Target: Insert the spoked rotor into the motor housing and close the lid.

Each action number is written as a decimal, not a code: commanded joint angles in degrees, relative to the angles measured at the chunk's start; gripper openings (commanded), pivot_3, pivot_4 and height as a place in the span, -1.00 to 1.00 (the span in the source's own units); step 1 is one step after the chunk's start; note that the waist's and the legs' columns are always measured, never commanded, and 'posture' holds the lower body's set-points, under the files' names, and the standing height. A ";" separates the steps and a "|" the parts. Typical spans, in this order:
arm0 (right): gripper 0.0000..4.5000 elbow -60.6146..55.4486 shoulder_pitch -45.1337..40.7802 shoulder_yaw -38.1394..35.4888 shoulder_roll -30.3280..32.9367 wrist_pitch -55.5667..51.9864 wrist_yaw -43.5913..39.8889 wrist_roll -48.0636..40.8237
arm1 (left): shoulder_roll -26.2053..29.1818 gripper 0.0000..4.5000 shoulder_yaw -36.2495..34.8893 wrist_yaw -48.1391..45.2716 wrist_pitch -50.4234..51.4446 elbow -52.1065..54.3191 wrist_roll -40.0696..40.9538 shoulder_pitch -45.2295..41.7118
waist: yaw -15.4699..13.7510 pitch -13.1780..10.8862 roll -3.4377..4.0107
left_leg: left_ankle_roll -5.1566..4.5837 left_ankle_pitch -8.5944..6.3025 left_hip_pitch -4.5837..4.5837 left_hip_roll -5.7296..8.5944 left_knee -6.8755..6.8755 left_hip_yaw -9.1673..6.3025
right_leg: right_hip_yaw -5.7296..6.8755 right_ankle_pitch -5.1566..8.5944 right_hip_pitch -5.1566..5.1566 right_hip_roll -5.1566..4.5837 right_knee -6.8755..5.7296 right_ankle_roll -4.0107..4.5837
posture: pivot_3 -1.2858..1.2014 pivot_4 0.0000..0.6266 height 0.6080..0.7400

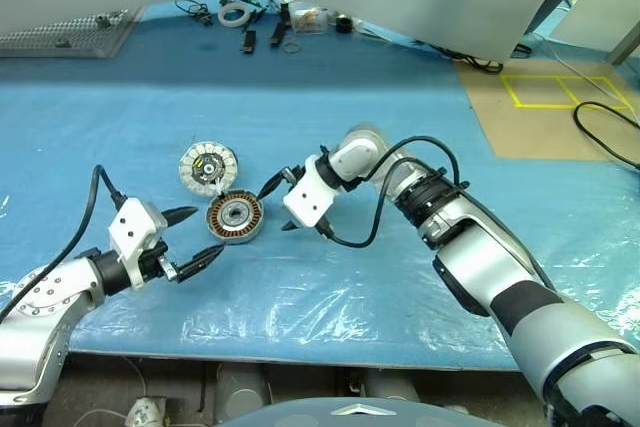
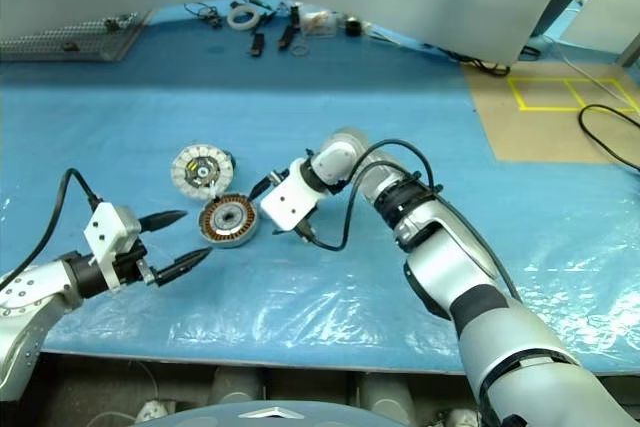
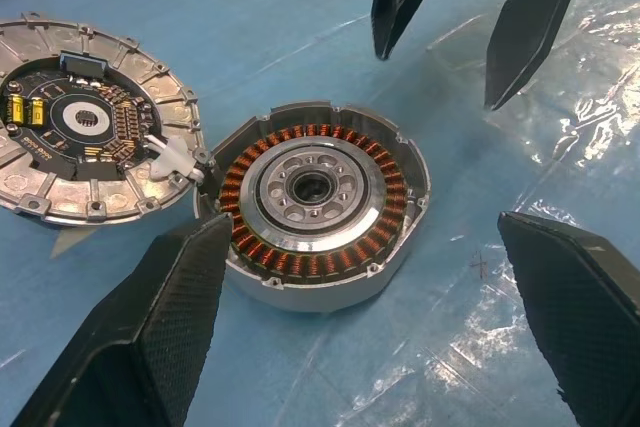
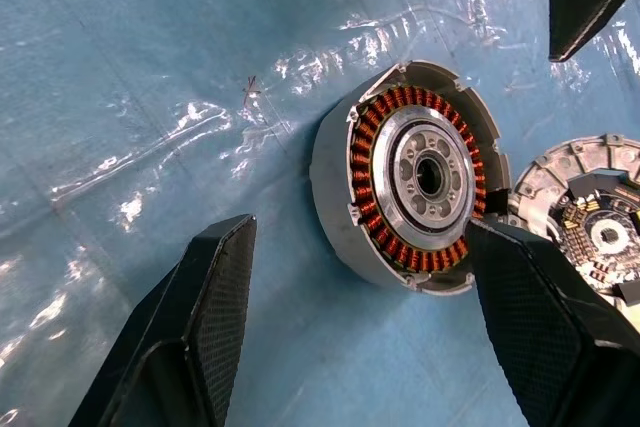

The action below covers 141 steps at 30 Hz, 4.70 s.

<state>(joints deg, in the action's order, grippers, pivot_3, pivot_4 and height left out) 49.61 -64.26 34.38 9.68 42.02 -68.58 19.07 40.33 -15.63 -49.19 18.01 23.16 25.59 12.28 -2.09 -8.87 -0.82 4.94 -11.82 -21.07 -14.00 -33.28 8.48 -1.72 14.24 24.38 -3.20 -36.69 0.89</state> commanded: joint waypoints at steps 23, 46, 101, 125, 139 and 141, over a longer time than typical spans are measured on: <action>-0.29 12.58 -5.57 2.88 -5.40 8.06 9.46 9.09 | -3.48 1.00 2.82 3.64 -1.12 4.05 -1.30 1.24 | 0.07 -0.01 0.02 | -0.01 -0.01 -0.02 -0.03 0.00 0.00 | 0.01 0.01 0.02 0.00 -0.01 0.02 | 0.03 -0.52 1.00; -0.99 -3.08 -1.16 -1.00 1.10 -4.70 -12.66 -4.15 | -2.56 1.00 5.05 0.24 -2.03 -0.68 -1.68 -3.57 | -0.36 0.00 0.00 | -0.05 0.00 -0.08 -0.04 -0.04 0.00 | 0.04 0.01 0.03 0.01 -0.03 0.01 | 0.03 -0.52 1.00; -0.21 -34.89 4.39 -15.75 5.63 -68.58 -12.14 -28.53 | 0.35 1.00 4.30 -0.47 -5.83 -10.97 -5.63 -16.11 | -0.57 0.01 -0.02 | -0.01 0.02 0.00 -0.02 -0.06 -0.01 | 0.01 -0.14 0.01 0.03 -0.09 -0.21 | 0.03 -0.52 1.00; -0.21 -47.13 20.92 -23.83 11.19 -77.73 10.41 -31.81 | 4.09 1.00 18.95 -11.93 -21.47 -80.66 -24.87 -72.39 | -3.11 0.04 -0.07 | 0.00 0.05 0.12 0.28 -0.06 -0.04 | -0.06 -0.23 -0.20 -0.07 0.05 -0.38 | 0.03 -0.52 1.00; -0.21 -61.94 34.26 -24.30 14.57 -84.91 18.03 -33.53 | -3.31 1.00 26.45 -21.49 -24.57 -98.68 -37.54 -84.16 | -3.63 0.00 -0.12 | 0.04 0.03 -0.05 0.26 0.08 -0.15 | 0.05 -0.24 -0.20 -0.09 0.26 -0.40 | 0.03 -0.52 1.00; -0.21 -63.72 35.85 -23.72 14.88 -85.47 19.15 -33.44 | -3.31 1.00 25.94 -21.86 -24.67 -98.77 -37.61 -84.27 | -3.71 0.00 -0.12 | 0.04 0.03 -0.02 0.26 0.05 -0.16 | 0.06 -0.25 -0.21 -0.10 0.17 -0.41 | 0.03 -0.52 1.00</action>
<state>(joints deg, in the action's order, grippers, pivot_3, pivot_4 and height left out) -10.54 -28.60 11.11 24.31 -43.12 -50.37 -13.43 36.01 11.15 -70.47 -6.15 -75.93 -11.97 -69.64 -5.80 -8.87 -0.93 4.98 -11.78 -21.06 -13.74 -33.25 8.32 -1.67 13.99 24.16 -3.30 -36.54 0.48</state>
